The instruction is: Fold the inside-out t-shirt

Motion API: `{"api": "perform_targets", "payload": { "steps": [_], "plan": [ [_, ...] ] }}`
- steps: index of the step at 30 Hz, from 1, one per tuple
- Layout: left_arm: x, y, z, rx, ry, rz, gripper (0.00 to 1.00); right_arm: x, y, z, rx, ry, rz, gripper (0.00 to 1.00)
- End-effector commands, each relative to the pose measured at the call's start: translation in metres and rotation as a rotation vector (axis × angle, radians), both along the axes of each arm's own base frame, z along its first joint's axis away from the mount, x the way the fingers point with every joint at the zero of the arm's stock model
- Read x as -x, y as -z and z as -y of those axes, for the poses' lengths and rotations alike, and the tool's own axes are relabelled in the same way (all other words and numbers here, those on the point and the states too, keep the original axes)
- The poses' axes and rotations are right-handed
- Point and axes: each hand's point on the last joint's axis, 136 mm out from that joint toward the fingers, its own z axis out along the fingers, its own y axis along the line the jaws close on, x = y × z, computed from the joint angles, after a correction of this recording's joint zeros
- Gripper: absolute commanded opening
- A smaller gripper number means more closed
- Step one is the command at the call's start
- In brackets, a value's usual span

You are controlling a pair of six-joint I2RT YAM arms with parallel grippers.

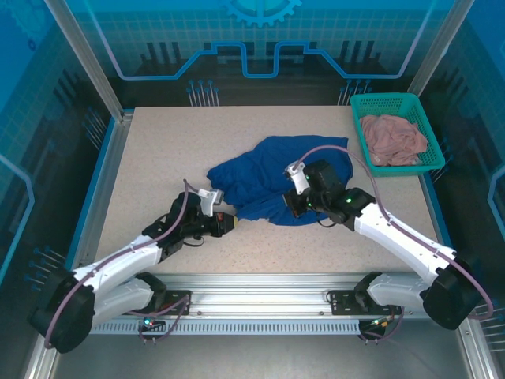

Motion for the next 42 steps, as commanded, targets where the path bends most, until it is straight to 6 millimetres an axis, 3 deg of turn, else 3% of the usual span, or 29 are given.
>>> {"api": "perform_targets", "payload": {
  "steps": [1, 6, 13, 15, 20, 24, 28, 32, 37, 42],
  "plan": [
    [0.021, 0.001, 0.004, -0.035, 0.098, -0.027, 0.0, -0.017, -0.025, 0.023, 0.031, 0.075, 0.065, 0.0],
    [0.045, 0.0, 0.038, -0.083, 0.285, 0.021, 0.0, -0.02, -0.038, 0.015, 0.01, 0.035, 0.071, 0.0],
    [0.069, 0.023, 0.067, -0.241, 0.477, 0.068, 0.0, -0.016, -0.017, 0.021, 0.05, 0.036, -0.011, 0.0],
    [0.073, 0.028, 0.07, -0.262, 0.51, 0.065, 0.06, -0.014, -0.012, 0.024, 0.055, 0.043, -0.028, 0.0],
    [0.073, 0.029, 0.071, -0.264, 0.514, 0.072, 0.35, -0.01, -0.006, 0.022, 0.045, 0.023, -0.05, 0.0],
    [0.062, 0.018, 0.069, -0.242, 0.456, 0.124, 0.5, -0.005, -0.005, 0.016, 0.013, -0.005, -0.057, 0.0],
    [0.023, 0.007, 0.06, -0.265, 0.264, 0.146, 0.57, -0.002, -0.01, 0.01, -0.036, -0.023, -0.052, 0.0],
    [-0.001, 0.0, 0.073, -0.274, 0.183, 0.161, 0.67, 0.001, -0.015, 0.001, -0.1, -0.038, -0.069, 0.0],
    [-0.015, -0.002, 0.084, -0.238, 0.098, 0.189, 0.78, 0.005, -0.021, -0.004, -0.14, -0.05, -0.082, 0.0],
    [-0.008, 0.01, 0.089, -0.196, 0.108, 0.132, 0.8, 0.006, -0.023, -0.001, -0.125, -0.057, -0.069, 0.0]
  ]
}}
